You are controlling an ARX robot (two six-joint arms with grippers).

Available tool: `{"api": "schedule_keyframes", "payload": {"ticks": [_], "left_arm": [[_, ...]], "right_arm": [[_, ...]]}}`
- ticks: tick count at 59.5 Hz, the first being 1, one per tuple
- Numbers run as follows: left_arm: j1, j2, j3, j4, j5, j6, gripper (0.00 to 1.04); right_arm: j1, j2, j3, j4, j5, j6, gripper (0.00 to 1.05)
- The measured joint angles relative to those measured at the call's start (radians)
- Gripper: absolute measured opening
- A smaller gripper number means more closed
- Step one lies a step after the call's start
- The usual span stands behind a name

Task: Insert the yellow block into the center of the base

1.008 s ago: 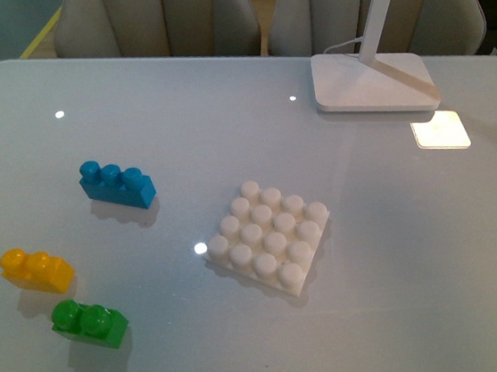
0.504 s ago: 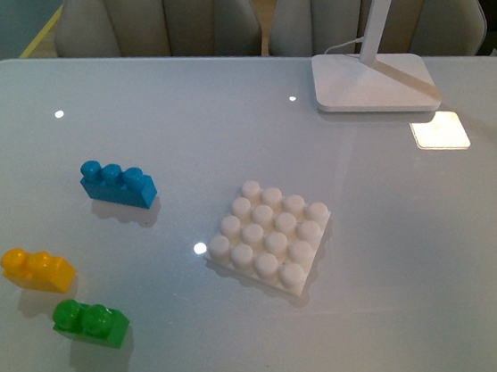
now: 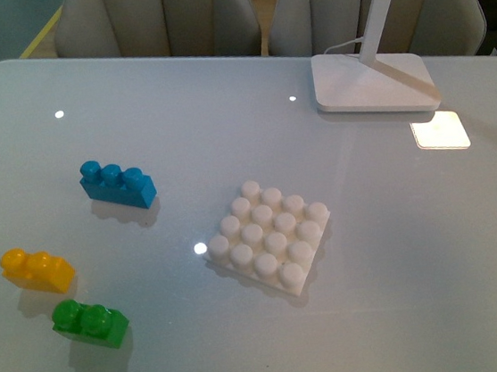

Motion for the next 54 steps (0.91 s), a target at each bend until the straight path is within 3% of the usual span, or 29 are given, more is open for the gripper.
{"api": "schedule_keyframes", "payload": {"ticks": [26, 32, 43, 54], "left_arm": [[0.000, 0.000, 0.000, 0.000, 0.000, 0.000, 0.97], [0.000, 0.000, 0.000, 0.000, 0.000, 0.000, 0.97], [0.000, 0.000, 0.000, 0.000, 0.000, 0.000, 0.97], [0.000, 0.000, 0.000, 0.000, 0.000, 0.000, 0.97]], "right_arm": [[0.000, -0.132, 0.000, -0.133, 0.000, 0.000, 0.02], [0.000, -0.267, 0.000, -0.296, -0.001, 0.000, 0.02], [0.000, -0.303, 0.000, -0.309, -0.001, 0.000, 0.02], [0.000, -0.304, 0.000, -0.310, -0.001, 0.000, 0.34]]}}
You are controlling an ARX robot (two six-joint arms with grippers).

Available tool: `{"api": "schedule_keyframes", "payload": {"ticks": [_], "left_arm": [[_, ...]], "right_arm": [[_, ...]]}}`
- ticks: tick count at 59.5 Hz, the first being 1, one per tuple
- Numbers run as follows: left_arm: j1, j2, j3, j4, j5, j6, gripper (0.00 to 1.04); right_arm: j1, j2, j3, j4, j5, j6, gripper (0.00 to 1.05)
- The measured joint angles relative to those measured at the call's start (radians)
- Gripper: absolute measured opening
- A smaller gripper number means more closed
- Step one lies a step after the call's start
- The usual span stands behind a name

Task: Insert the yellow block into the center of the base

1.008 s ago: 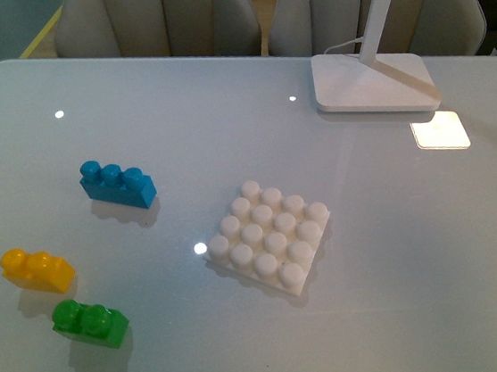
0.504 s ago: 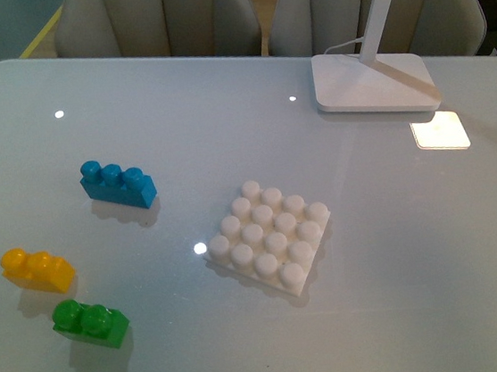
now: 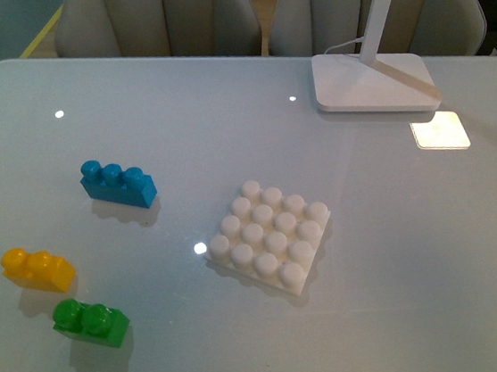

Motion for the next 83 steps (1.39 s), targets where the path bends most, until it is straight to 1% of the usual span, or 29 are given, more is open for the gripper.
{"api": "schedule_keyframes", "payload": {"ticks": [2, 6, 9, 13, 15, 16, 17, 19, 20, 22, 24, 27, 34, 39, 43, 51, 57, 64, 70, 75, 83], "left_arm": [[0.000, 0.000, 0.000, 0.000, 0.000, 0.000, 0.97], [0.000, 0.000, 0.000, 0.000, 0.000, 0.000, 0.97], [0.000, 0.000, 0.000, 0.000, 0.000, 0.000, 0.97], [0.000, 0.000, 0.000, 0.000, 0.000, 0.000, 0.97], [0.000, 0.000, 0.000, 0.000, 0.000, 0.000, 0.97], [0.000, 0.000, 0.000, 0.000, 0.000, 0.000, 0.97], [0.004, 0.009, 0.004, -0.014, 0.020, 0.005, 0.97], [0.020, 0.063, 0.050, -0.138, 0.111, 0.018, 0.97], [0.021, 0.084, 0.066, -0.172, 0.131, 0.019, 0.97], [0.011, 0.182, 0.122, -0.287, 0.184, 0.021, 0.97], [-0.014, 0.244, 0.145, -0.335, 0.181, 0.018, 0.97], [-0.066, 0.320, 0.156, -0.334, 0.148, 0.010, 0.97], [-0.188, 0.457, 0.171, -0.209, 0.071, -0.019, 0.97], [-0.261, 0.593, 0.178, -0.061, 0.038, -0.028, 0.97], [-0.295, 0.706, 0.180, 0.046, 0.018, -0.030, 0.97], [-0.357, 1.101, 0.204, 0.358, -0.033, -0.037, 0.97], [-0.364, 1.316, 0.246, 0.492, -0.050, -0.053, 0.97], [-0.352, 1.510, 0.300, 0.587, -0.054, -0.053, 0.97], [-0.322, 1.611, 0.342, 0.615, -0.054, -0.037, 0.97], [-0.275, 1.674, 0.381, 0.615, -0.063, -0.017, 0.97], [-0.212, 1.749, 0.430, 0.634, -0.047, 0.009, 0.97]], "right_arm": [[0.000, 0.000, 0.000, 0.000, 0.000, 0.000, 0.41], [0.000, 0.000, 0.000, 0.000, 0.000, 0.000, 0.51], [0.000, 0.000, 0.000, 0.000, 0.000, 0.000, 0.62], [0.000, 0.000, 0.000, 0.000, 0.000, 0.000, 0.72], [0.000, 0.000, 0.000, 0.000, 0.000, 0.000, 0.79], [0.000, 0.000, 0.000, 0.000, 0.000, 0.000, 0.81], [0.000, 0.000, 0.000, 0.000, 0.000, 0.000, 0.85], [0.000, 0.000, 0.000, 0.000, 0.001, 0.000, 0.91], [0.000, 0.000, 0.000, 0.000, 0.001, 0.000, 0.93], [0.000, 0.000, 0.000, 0.000, -0.001, 0.000, 0.97], [0.000, -0.001, 0.000, 0.000, -0.002, 0.000, 0.97], [0.000, -0.001, 0.000, 0.000, -0.002, 0.000, 0.96], [0.000, -0.001, 0.000, 0.000, -0.001, 0.000, 0.96], [0.000, -0.001, 0.000, 0.000, -0.002, 0.000, 0.96], [0.000, -0.001, 0.000, 0.000, -0.002, 0.000, 0.96], [0.000, -0.001, 0.000, 0.000, -0.002, 0.000, 0.96], [0.000, -0.001, 0.000, 0.000, -0.002, 0.000, 0.96], [0.000, -0.001, 0.000, 0.000, -0.002, 0.000, 0.96], [0.000, -0.001, 0.000, 0.000, -0.002, 0.000, 0.96], [0.000, -0.001, 0.000, 0.000, -0.002, 0.000, 0.96], [0.000, -0.001, 0.000, 0.000, -0.002, 0.000, 0.96]]}}
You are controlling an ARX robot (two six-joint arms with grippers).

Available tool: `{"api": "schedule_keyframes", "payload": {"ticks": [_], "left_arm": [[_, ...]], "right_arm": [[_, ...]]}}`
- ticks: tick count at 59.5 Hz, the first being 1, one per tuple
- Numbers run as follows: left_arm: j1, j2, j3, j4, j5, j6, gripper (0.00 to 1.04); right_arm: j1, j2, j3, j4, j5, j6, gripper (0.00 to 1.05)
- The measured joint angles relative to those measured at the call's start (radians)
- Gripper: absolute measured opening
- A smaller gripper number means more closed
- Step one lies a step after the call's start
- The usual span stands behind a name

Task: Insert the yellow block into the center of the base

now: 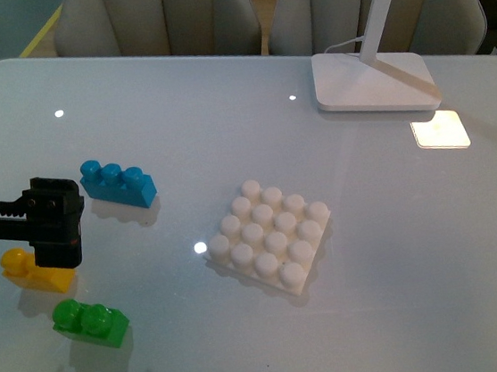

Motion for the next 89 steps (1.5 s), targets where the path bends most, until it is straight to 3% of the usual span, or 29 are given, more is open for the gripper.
{"api": "schedule_keyframes", "payload": {"ticks": [31, 44, 74, 89], "left_arm": [[0.196, 0.280, 0.066, 0.151, 0.092, 0.255, 0.97], [0.210, 0.362, 0.137, 0.131, 0.106, 0.273, 0.97], [0.254, 0.441, 0.199, 0.053, 0.021, 0.242, 0.97], [0.264, 0.451, 0.210, 0.018, 0.045, 0.221, 0.97]], "right_arm": [[0.000, 0.000, 0.000, 0.000, 0.000, 0.000, 0.96], [0.000, 0.000, 0.000, 0.000, 0.000, 0.000, 0.96], [0.000, 0.000, 0.000, 0.000, 0.000, 0.000, 0.96], [0.000, 0.000, 0.000, 0.000, 0.000, 0.000, 0.96]]}}
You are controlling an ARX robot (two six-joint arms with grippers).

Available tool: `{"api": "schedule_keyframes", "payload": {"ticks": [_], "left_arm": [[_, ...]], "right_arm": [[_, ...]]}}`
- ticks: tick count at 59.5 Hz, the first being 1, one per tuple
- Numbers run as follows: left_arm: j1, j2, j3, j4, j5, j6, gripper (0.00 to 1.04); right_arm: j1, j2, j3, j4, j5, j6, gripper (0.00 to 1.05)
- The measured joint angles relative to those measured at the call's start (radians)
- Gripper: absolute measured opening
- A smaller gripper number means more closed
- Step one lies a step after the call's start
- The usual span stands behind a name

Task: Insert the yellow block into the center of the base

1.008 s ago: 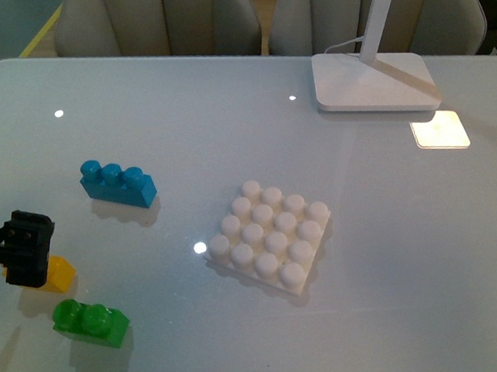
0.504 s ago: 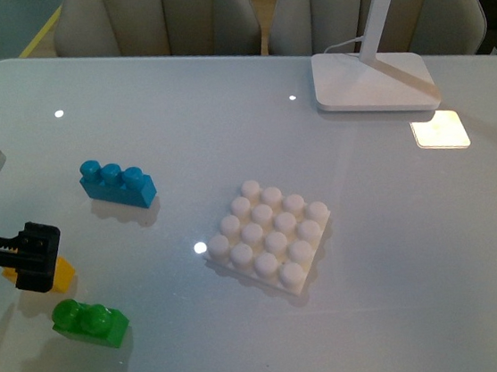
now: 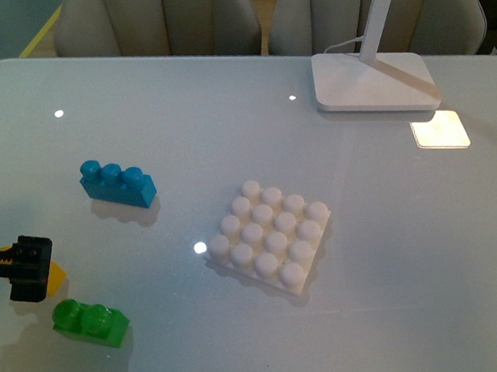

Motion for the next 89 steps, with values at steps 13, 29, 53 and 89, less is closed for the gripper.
{"api": "schedule_keyframes", "payload": {"ticks": [13, 29, 53, 89], "left_arm": [[0.001, -0.003, 0.000, -0.051, 0.039, -0.027, 0.97], [0.001, -0.003, 0.000, -0.027, 0.080, 0.018, 0.97], [0.009, 0.028, 0.000, -0.016, 0.123, 0.133, 0.97], [0.001, 0.064, 0.033, -0.024, 0.127, 0.156, 0.97]], "right_arm": [[0.000, 0.000, 0.000, 0.000, 0.000, 0.000, 0.96], [0.000, 0.000, 0.000, 0.000, 0.000, 0.000, 0.96], [0.000, 0.000, 0.000, 0.000, 0.000, 0.000, 0.96], [0.000, 0.000, 0.000, 0.000, 0.000, 0.000, 0.96]]}}
